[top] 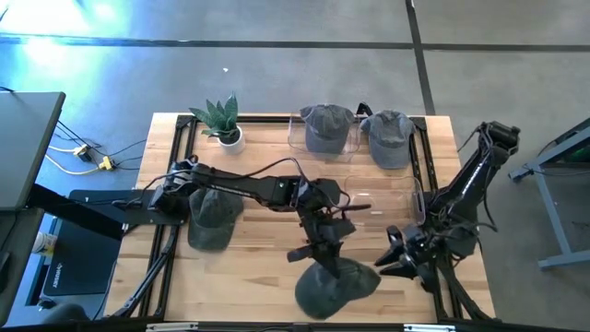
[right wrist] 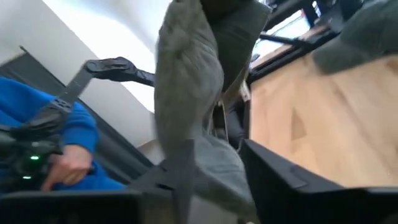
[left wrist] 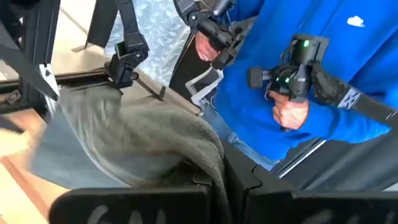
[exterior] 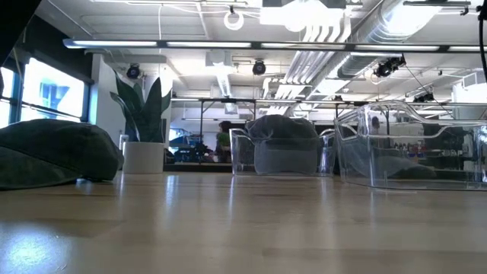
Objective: Pick & Place hat
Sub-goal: Put the bottom black cap into the bottom transparent bin
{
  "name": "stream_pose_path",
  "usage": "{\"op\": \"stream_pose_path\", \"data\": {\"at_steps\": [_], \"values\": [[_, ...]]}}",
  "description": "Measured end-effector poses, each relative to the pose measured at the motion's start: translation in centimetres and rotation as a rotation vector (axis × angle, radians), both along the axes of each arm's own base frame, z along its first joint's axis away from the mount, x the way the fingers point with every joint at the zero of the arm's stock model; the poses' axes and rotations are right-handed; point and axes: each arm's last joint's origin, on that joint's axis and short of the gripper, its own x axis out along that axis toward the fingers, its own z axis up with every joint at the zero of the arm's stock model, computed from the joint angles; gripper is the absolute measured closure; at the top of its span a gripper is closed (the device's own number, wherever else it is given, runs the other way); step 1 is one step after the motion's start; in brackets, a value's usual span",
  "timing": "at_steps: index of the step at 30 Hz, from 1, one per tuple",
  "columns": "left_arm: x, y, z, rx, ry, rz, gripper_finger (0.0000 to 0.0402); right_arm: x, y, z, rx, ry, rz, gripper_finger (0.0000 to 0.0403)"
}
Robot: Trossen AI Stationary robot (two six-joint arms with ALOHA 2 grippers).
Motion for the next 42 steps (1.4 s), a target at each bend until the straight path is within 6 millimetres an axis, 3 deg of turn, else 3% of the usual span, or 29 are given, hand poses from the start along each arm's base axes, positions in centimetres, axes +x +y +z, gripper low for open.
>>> {"op": "stream_pose_path", "data": {"at_steps": [6,10,13,20,30,35,42], "values": [[0.0,0.1,0.0,-0.009,0.021,0.006,0.0399,1.0,-0.7,0.3,-0.051,-0.043,-0.028,0.016],[0.0,0.4,-0.1,-0.007,0.04,0.014,0.0399,1.3,-0.7,0.8,-0.043,-0.096,0.077,0.0126],[0.1,0.6,-0.2,-0.006,0.047,0.018,0.0399,0.9,-0.9,1.3,-0.001,-0.097,0.155,0.0121],[0.1,0.6,-0.2,-0.006,0.047,0.016,0.0399,0.0,-2.2,2.2,0.036,-0.09,0.131,0.012],[0.1,0.6,-0.2,-0.006,0.048,0.017,0.0399,0.8,-2.5,2.6,0.036,-0.153,0.148,0.012],[0.1,0.6,-0.2,-0.003,0.047,0.028,0.0399,1.7,-2.6,1.5,-0.012,-0.079,0.102,0.0121],[0.1,0.7,-0.2,-0.003,0.046,0.031,0.0399,3.1,-1.4,1.8,0.093,-0.196,0.263,0.0122]]}}
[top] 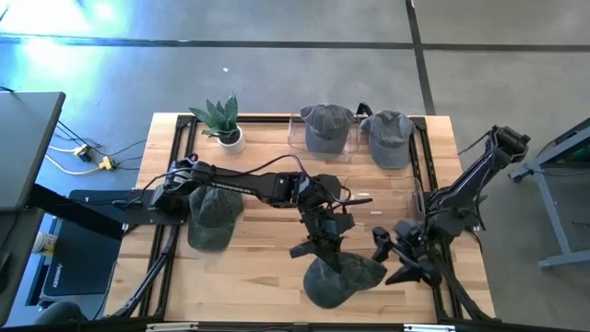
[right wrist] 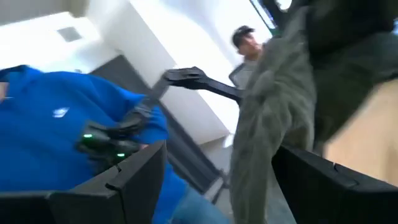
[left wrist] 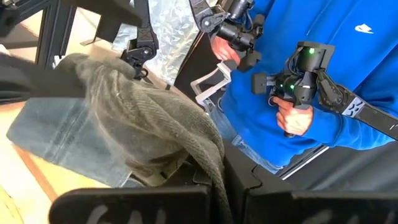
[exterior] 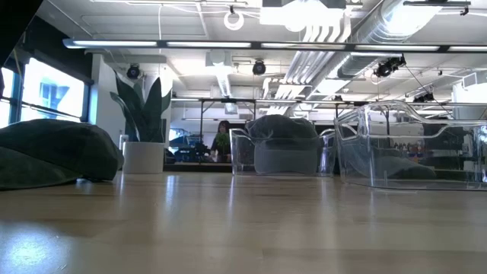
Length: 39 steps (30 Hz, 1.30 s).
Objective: Pick & Place hat
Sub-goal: Put the bottom black cap into the bottom transparent bin
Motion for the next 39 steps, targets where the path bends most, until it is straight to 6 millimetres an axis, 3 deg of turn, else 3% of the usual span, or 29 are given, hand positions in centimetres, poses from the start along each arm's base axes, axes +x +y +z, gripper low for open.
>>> {"op": "stream_pose_path", "data": {"at_steps": [3,6,9,14,15,22,25,32,39], "values": [[0.0,0.0,0.0,0.0,0.0,0.0,0.0399,0.3,0.4,-0.5,-0.013,0.013,0.024,0.0135],[0.0,0.0,0.0,0.0,-0.002,0.001,0.0399,0.2,0.7,-0.7,-0.019,0.022,0.045,0.0174],[0.0,0.0,0.0,-0.001,-0.004,0.0,0.0399,0.0,0.9,-0.6,-0.014,0.015,0.053,0.0237],[0.0,0.0,0.1,-0.006,-0.002,0.001,0.0399,-0.3,1.3,0.2,0.024,-0.014,0.116,0.0378],[0.0,0.0,0.2,-0.015,0.002,0.005,0.0399,-0.4,1.4,0.6,0.026,-0.026,0.137,0.0389],[0.6,-0.1,2.2,-0.16,-0.053,0.04,0.0384,0.5,1.7,2.8,-0.043,0.006,0.182,0.0397],[1.3,-0.2,1.6,-0.211,-0.005,0.075,0.0343,0.8,1.6,2.9,-0.079,0.055,0.178,0.0392],[1.9,-0.5,0.1,-0.232,0.075,-0.021,0.0226,0.8,1.3,3.3,-0.085,0.059,0.159,0.0396],[1.9,-1.1,0.4,-0.199,-0.029,0.041,0.0185,0.5,0.8,3.8,-0.07,0.04,0.14,0.0397]]}}
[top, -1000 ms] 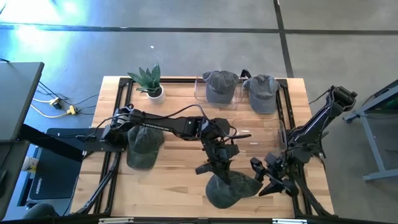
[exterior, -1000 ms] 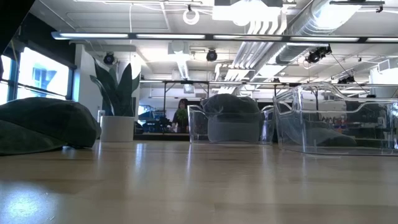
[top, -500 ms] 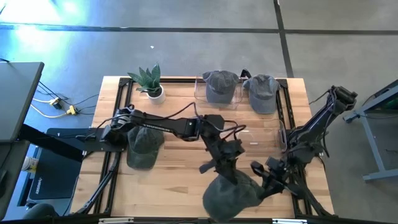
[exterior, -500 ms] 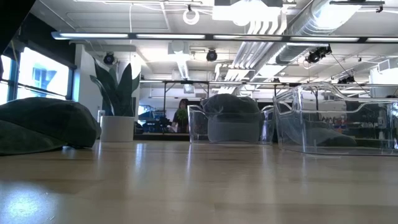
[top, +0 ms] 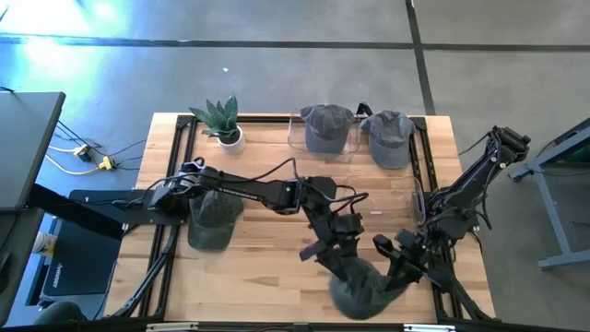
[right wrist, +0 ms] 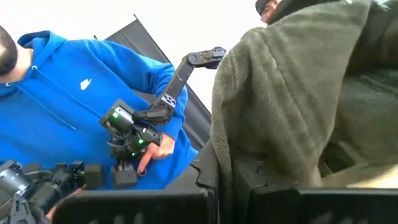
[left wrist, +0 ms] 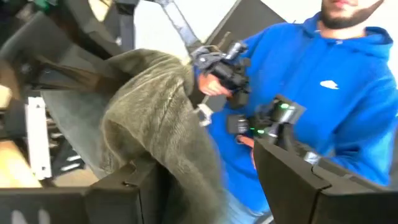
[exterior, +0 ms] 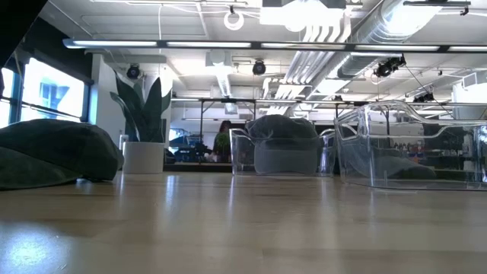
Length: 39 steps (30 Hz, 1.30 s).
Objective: Pick & Place hat
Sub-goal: Put the bottom black cap into the bottom transparent bin
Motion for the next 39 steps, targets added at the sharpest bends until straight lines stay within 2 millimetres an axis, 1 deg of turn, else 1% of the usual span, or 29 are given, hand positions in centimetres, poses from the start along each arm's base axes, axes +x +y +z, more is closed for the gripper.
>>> {"op": "stream_pose_path", "data": {"at_steps": [6,12,14,16,18,20,22,24,26,29,32,34,36,39], "values": [[0.3,0.0,-0.3,0.063,-0.069,0.096,0.0184,-0.3,-0.4,0.4,0.001,-0.03,-0.037,0.0399],[0.4,0.1,-0.7,0.113,-0.084,0.16,0.0183,-0.4,-0.6,0.7,0.009,-0.041,-0.045,0.04],[0.4,0.1,-1.0,0.132,-0.072,0.156,0.0183,-0.4,-0.6,0.8,0.015,-0.041,-0.045,0.0399],[0.3,0.0,-1.2,0.134,-0.073,0.092,0.0187,-0.5,-0.6,0.9,0.028,-0.051,-0.039,0.0399],[0.0,-0.1,-1.1,0.12,-0.077,-0.022,0.0198,-0.8,-0.4,1.1,0.042,-0.062,-0.026,0.04],[-0.2,0.1,-1.1,0.083,-0.03,-0.123,0.0216,-1.2,-0.2,1.4,0.059,-0.073,-0.009,0.0399],[-0.3,0.2,-1.1,0.046,0.035,-0.185,0.0234,-1.5,-0.1,1.6,0.077,-0.092,0.005,0.04],[-0.7,0.7,-0.6,0.03,0.066,-0.207,0.0252,-1.7,-0.1,1.8,0.087,-0.104,0.011,0.04],[-1.0,1.0,0.2,0.028,0.044,-0.212,0.0264,-1.7,-0.1,1.8,0.086,-0.103,0.011,0.04],[-0.9,2.0,0.4,0.039,0.007,-0.19,0.0269,-1.6,-0.1,1.7,0.082,-0.101,0.009,0.04],[-0.4,3.5,0.0,0.045,0.016,-0.141,0.0269,-1.6,-0.1,1.7,0.081,-0.102,0.01,0.0401],[-0.3,4.4,0.1,0.044,0.002,-0.12,0.0263,-1.6,-0.1,1.7,0.078,-0.1,0.01,0.04],[-0.2,5.0,0.2,0.044,-0.001,-0.089,0.0247,-1.6,-0.1,1.7,0.077,-0.1,0.009,0.04],[0.1,4.7,0.0,0.037,0.006,-0.045,0.0208,-1.6,-0.1,1.7,0.069,-0.108,0.007,0.0401]]}}
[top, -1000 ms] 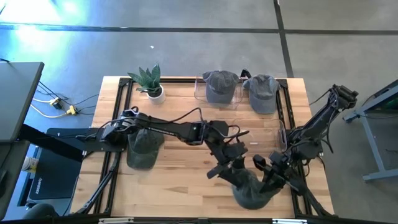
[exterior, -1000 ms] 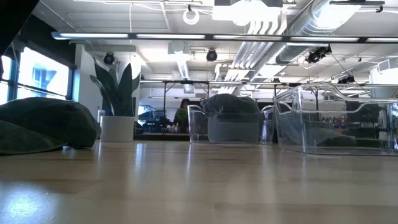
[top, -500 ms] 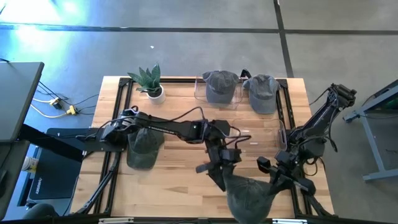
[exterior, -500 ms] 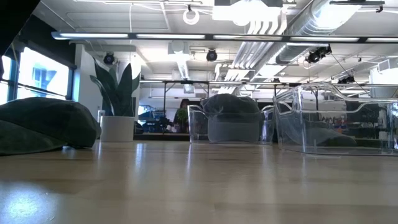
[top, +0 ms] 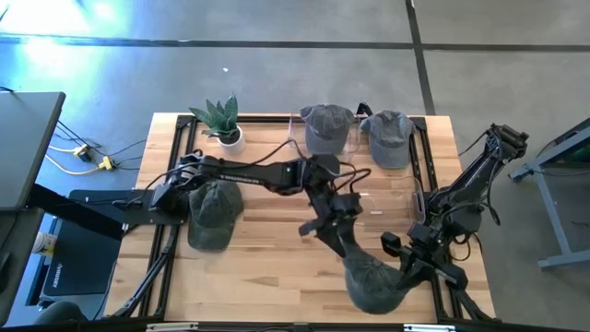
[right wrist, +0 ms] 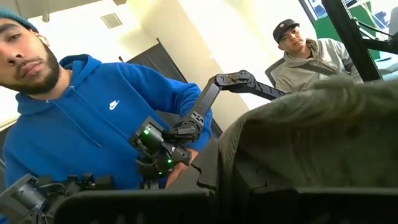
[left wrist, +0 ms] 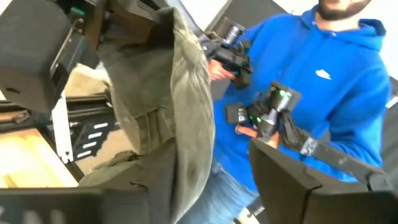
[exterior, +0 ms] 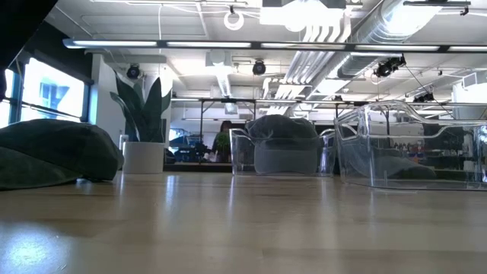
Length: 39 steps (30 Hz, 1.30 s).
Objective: Pick & Place hat
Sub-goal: Put the bottom black cap into the bottom transparent bin
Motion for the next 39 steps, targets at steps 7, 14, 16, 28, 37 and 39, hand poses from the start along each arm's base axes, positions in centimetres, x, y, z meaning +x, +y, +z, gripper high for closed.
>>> {"op": "stream_pose_path", "data": {"at_steps": [7,14,16,28,37,39], "values": [[0.3,-2.5,0.3,0.04,-0.134,0.175,0.0105,0.0,0.0,-0.1,-0.021,0.002,-0.013,0.0401],[0.2,-4.6,0.0,0.099,-0.152,0.318,0.0076,0.1,0.0,-0.4,-0.043,0.016,-0.041,0.0401],[0.3,-4.7,-0.2,0.108,-0.136,0.349,0.0076,0.1,0.0,-0.4,-0.048,0.01,-0.044,0.0401],[1.8,-4.9,-3.4,-0.012,0.044,0.18,0.0076,0.2,-0.1,-0.4,-0.037,0.018,-0.049,0.0399],[1.2,-4.8,-2.5,-0.039,-0.012,-0.06,0.016,-0.3,0.4,-0.6,0.01,0.098,-0.005,0.04],[0.9,-4.9,-1.8,-0.058,-0.017,-0.09,0.0193,-0.4,0.5,-0.6,0.007,0.102,0.001,0.04]]}}
